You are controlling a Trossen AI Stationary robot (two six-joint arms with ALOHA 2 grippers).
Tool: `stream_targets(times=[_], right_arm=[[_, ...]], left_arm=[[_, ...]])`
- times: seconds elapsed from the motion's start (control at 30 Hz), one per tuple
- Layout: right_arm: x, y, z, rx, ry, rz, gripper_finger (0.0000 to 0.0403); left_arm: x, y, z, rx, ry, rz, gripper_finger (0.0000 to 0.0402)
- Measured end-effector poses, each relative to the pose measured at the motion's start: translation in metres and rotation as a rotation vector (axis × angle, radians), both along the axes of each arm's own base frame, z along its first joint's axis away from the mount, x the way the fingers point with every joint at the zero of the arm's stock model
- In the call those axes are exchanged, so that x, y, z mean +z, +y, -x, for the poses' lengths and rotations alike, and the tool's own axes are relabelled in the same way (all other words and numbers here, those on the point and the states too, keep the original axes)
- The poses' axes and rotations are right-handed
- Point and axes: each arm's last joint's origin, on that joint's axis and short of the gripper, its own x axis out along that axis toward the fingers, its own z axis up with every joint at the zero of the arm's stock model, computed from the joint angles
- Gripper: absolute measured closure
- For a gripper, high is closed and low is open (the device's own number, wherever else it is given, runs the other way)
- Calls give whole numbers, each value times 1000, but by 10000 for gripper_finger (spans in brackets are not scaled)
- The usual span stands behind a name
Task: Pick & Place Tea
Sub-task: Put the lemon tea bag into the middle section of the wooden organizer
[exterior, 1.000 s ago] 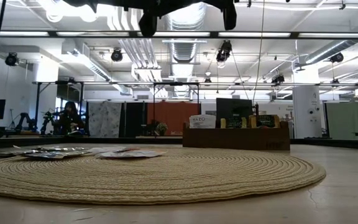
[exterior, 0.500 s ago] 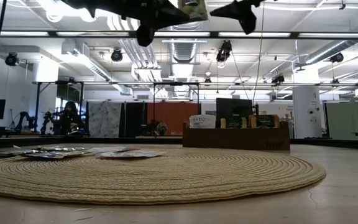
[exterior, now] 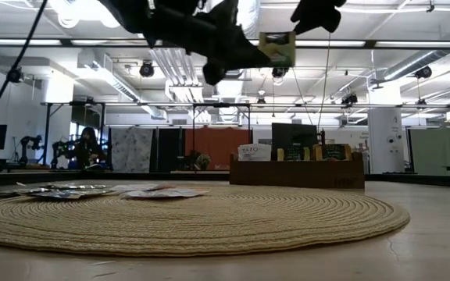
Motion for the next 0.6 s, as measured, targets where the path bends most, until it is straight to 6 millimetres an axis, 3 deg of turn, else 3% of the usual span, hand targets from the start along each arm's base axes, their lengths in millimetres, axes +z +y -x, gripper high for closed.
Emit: stream_targets(times=[0.33, 0.6], right_arm=[[-2, -2, -11, 78, 194, 37, 211], [-11, -2, -13, 87, 286, 12, 211]], left_arm=[[9, 5, -40, -102, 146, -162, 396], [20, 7, -50, -109, 114, -198, 396]])
